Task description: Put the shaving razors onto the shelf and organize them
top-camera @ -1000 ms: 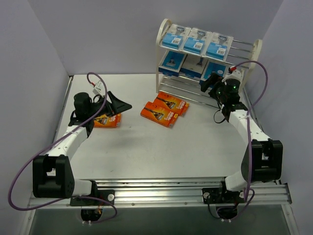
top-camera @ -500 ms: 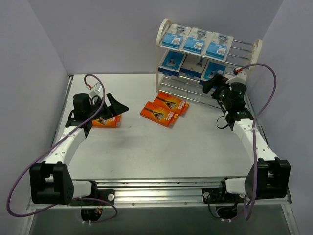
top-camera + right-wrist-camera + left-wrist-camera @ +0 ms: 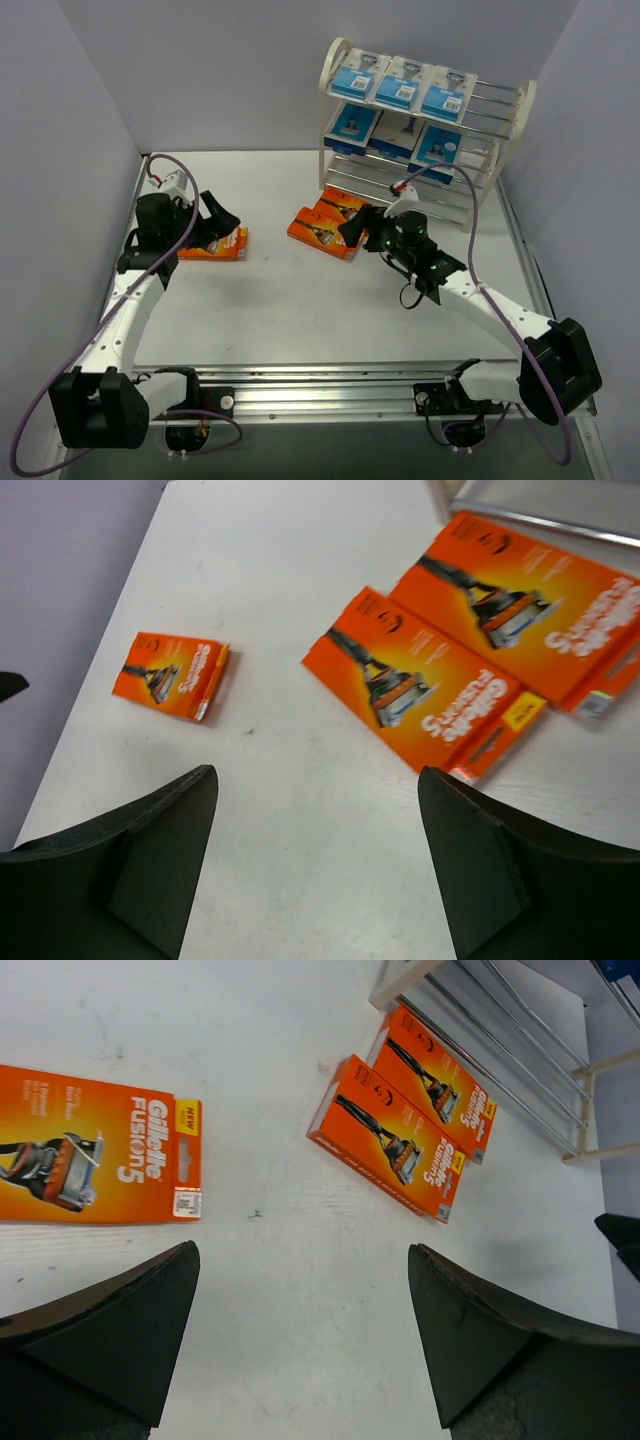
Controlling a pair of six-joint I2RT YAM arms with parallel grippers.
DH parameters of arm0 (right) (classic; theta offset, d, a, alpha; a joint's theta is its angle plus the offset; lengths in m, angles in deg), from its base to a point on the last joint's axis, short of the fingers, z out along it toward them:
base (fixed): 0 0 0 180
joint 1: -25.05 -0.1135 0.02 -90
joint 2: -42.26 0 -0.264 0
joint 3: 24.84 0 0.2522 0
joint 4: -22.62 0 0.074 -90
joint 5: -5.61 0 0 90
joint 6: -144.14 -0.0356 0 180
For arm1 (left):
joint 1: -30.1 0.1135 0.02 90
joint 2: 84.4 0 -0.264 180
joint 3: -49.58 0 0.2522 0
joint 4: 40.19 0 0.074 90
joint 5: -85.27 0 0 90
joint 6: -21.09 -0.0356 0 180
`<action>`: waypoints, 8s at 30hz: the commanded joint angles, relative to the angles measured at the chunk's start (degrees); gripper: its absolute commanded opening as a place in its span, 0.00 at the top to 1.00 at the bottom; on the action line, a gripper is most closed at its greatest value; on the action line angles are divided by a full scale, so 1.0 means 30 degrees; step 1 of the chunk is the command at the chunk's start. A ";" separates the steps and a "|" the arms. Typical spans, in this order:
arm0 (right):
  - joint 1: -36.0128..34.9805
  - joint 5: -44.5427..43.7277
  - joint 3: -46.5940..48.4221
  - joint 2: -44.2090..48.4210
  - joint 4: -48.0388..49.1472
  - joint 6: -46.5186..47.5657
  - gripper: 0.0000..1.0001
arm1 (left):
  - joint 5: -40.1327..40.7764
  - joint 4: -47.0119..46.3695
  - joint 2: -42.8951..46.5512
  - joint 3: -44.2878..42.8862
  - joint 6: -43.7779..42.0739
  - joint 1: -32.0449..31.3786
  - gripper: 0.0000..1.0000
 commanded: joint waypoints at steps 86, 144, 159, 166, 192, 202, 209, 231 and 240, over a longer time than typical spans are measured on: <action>-0.6791 0.1297 1.6077 -2.2147 0.6899 -0.4487 0.97 | 0.3362 0.2513 0.4721 -0.0273 -0.2201 -0.1869 0.06; -0.4095 -0.1311 -0.1648 -0.3629 0.7604 -0.4253 1.00 | 0.5881 -1.3125 0.2674 0.9864 1.2445 -1.0101 0.06; -0.4535 -0.0931 -0.2528 -0.2954 0.7456 -0.4487 1.00 | 0.6086 -1.7143 -0.2166 0.8926 1.3182 -1.1185 0.06; -0.4798 -0.0696 -0.2791 -0.2809 0.7837 -0.5043 1.00 | 0.6965 -1.7642 -0.2105 0.8721 1.2564 -1.1361 0.06; -0.6380 -0.0461 -0.4372 -0.2720 0.8365 -0.5542 1.00 | 0.8604 -1.6003 -0.1140 0.8398 1.1277 -1.1800 0.06; -0.7346 -0.0695 -0.5017 -0.3042 0.8629 -0.6069 0.88 | 0.8928 -1.5240 -0.0260 0.8838 1.0894 -1.1683 0.06; -0.7553 -0.0783 -0.5398 -0.2781 0.8046 -0.6333 0.57 | 0.9016 -1.4190 0.0995 0.9219 1.0369 -1.1537 0.06; -0.4452 0.0797 -0.3558 -0.1985 0.2361 -0.2324 0.46 | 0.9133 -0.5694 0.9903 1.2527 1.0894 -1.1507 0.06; -0.3715 0.3197 0.2478 -0.7082 0.0954 0.1077 0.44 | 0.9748 -0.6272 0.9557 1.3027 1.0865 -1.1537 0.06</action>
